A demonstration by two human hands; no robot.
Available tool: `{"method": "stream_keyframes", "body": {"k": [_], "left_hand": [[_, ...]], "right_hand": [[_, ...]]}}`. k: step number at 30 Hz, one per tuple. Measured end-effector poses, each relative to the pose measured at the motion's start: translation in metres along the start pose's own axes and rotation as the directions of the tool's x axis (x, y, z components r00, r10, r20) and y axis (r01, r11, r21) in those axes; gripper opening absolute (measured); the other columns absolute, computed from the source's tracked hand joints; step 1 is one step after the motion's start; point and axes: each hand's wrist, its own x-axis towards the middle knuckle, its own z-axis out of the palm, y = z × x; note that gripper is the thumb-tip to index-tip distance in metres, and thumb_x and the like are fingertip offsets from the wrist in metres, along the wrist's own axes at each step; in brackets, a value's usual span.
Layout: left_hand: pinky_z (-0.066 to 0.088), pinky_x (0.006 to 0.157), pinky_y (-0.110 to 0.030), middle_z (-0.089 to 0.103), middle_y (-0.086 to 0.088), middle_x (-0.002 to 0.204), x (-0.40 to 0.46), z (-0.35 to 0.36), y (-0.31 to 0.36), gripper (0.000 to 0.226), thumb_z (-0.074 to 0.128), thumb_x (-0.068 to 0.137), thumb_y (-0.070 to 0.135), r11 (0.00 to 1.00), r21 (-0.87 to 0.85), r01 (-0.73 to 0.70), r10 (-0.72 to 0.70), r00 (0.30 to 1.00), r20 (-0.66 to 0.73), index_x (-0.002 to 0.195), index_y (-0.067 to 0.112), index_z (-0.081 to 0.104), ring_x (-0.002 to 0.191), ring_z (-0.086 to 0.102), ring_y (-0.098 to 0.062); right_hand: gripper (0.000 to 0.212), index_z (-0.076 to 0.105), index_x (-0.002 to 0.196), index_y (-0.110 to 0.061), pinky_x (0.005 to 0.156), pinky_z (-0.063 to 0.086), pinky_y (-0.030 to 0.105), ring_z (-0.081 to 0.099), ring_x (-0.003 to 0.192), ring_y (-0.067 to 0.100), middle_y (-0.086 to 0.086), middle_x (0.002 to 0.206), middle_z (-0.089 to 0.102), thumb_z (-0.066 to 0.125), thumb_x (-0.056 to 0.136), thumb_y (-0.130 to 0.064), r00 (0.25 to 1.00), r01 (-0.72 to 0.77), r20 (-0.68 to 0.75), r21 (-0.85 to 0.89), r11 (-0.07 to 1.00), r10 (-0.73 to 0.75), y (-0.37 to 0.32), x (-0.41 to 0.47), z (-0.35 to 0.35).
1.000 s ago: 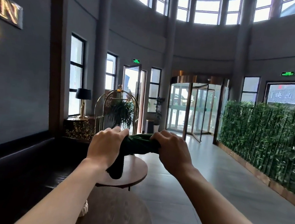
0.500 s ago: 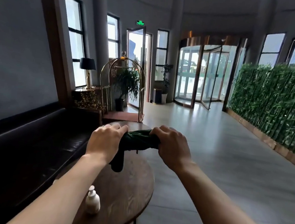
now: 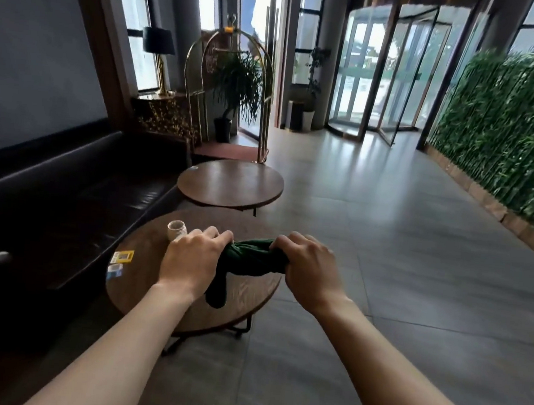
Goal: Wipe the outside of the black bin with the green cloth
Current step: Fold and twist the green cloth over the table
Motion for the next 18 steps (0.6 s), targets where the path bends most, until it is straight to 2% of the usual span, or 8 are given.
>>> {"method": "stream_keyframes", "body": {"k": [7, 14, 18], "left_hand": [[0.053, 0.077, -0.039, 0.063, 0.005, 0.106, -0.038, 0.035, -0.032, 0.036, 0.052, 0.092, 0.012, 0.998, -0.044, -0.032, 0.035, 0.998, 0.059, 0.121, 0.033, 0.056, 0.094, 0.064, -0.024], [0.054, 0.078, -0.040, 0.063, 0.005, 0.112, -0.079, 0.073, -0.086, 0.035, 0.052, 0.092, 0.011, 0.996, -0.093, -0.009, 0.021, 0.991, 0.129, 0.120, 0.031, 0.055, 0.099, 0.063, -0.026], [0.051, 0.076, -0.039, 0.063, 0.004, 0.107, -0.106, 0.101, -0.110, 0.035, 0.053, 0.091, 0.010, 0.995, -0.100, 0.004, 0.014, 0.983, 0.181, 0.119, 0.030, 0.056, 0.094, 0.063, -0.025]], "right_hand": [[0.036, 0.067, 0.119, -0.025, 0.071, 0.054, 0.038, 0.064, 0.093, 0.027, -0.001, 0.105, 0.068, 0.065, 0.090, -0.005, 0.995, -0.072, 0.076, -0.001, 0.997, 0.072, -0.037, -0.025, 0.037], [0.034, 0.070, 0.114, -0.023, 0.068, 0.054, 0.041, 0.064, 0.091, 0.032, 0.002, 0.101, 0.069, 0.064, 0.087, -0.003, 0.984, -0.117, 0.141, 0.024, 0.993, 0.112, -0.089, -0.044, 0.094], [0.038, 0.070, 0.114, -0.025, 0.069, 0.053, 0.040, 0.064, 0.094, 0.030, 0.000, 0.103, 0.070, 0.065, 0.084, -0.001, 0.973, -0.154, 0.179, 0.024, 0.988, 0.147, -0.112, -0.061, 0.128]]}}
